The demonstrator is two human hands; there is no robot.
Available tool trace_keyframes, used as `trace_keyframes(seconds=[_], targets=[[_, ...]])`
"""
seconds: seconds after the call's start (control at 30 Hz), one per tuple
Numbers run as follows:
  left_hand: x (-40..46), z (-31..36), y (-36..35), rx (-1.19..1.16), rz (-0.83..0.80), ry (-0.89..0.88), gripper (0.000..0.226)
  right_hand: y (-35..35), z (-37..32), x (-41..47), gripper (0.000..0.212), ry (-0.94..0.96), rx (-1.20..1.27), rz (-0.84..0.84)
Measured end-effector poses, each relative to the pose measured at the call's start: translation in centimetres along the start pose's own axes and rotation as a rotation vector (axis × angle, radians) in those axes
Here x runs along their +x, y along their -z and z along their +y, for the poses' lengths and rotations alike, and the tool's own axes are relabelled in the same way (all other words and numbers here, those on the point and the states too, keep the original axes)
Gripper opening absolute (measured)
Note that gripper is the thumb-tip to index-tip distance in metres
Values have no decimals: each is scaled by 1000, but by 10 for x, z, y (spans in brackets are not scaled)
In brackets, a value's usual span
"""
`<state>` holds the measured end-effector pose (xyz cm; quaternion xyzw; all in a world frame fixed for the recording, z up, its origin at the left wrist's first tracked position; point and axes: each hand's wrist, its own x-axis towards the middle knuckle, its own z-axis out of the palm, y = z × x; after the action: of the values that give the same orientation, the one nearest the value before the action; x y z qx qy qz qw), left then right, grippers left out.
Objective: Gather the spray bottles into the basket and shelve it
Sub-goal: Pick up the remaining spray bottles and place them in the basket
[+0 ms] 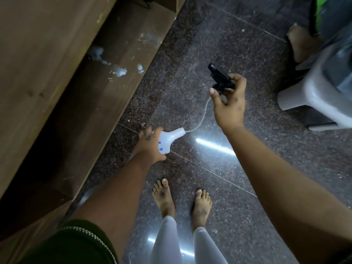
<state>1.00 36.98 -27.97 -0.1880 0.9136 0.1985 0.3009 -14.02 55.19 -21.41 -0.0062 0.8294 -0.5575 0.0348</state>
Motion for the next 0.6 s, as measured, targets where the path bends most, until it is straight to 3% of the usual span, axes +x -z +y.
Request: trace_keyframes(seconds=[0.1, 0.23, 0.47, 0.6], targets=[[-5, -2, 2, -18, 23, -57, 98, -4, -4, -2, 39, -116, 83, 26], [-9, 0, 8, -177, 116, -60, 98, -8, -3, -2, 37, -353, 385, -73], [-19, -12, 23, -354, 233, -47, 95, -11, -7, -1, 26, -562, 461, -182], [-29, -18, 34, -378, 293, -110, 92, -11, -18, 7, 26, -528, 362, -306]])
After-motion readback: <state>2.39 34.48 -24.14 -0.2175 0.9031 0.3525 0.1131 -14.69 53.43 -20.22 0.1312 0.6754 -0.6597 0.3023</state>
